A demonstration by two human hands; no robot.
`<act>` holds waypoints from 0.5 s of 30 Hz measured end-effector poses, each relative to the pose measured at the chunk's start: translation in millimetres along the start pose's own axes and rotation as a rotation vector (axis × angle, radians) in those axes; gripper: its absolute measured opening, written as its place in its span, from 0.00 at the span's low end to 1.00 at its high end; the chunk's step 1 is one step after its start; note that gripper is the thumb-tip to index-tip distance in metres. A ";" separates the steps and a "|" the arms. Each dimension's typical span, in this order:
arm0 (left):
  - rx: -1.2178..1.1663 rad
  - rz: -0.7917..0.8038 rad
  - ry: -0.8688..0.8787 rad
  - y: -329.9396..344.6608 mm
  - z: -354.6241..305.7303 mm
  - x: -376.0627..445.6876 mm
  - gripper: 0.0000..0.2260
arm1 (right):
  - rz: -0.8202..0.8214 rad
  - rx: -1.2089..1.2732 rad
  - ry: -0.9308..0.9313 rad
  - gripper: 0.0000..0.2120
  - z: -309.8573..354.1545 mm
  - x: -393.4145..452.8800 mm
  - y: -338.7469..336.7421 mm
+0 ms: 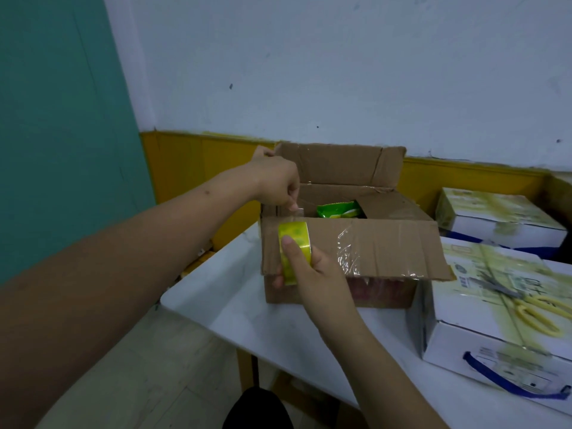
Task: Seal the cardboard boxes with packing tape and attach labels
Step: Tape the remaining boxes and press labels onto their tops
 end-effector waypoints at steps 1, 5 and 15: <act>0.022 -0.023 -0.012 2.5 -0.6 0.7 0.10 | -0.010 0.006 0.010 0.22 -0.3 1.4 -0.3; 0.097 -0.072 -0.031 12.5 -2.7 -0.7 0.10 | -0.039 -0.003 0.019 0.22 -3.9 1.0 4.9; 0.080 -0.298 0.256 22.3 -14.5 -26.1 0.12 | -0.030 -0.003 -0.038 0.22 -14.2 -5.3 11.2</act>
Point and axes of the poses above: each hand's wrist, its own x-axis towards the middle knuckle, its own y-axis out of the palm, z = x × y, the point moved 6 cm from there along x, towards the middle knuckle, and after that the axes turned 8 degrees about -x, right-handed, at the moved point
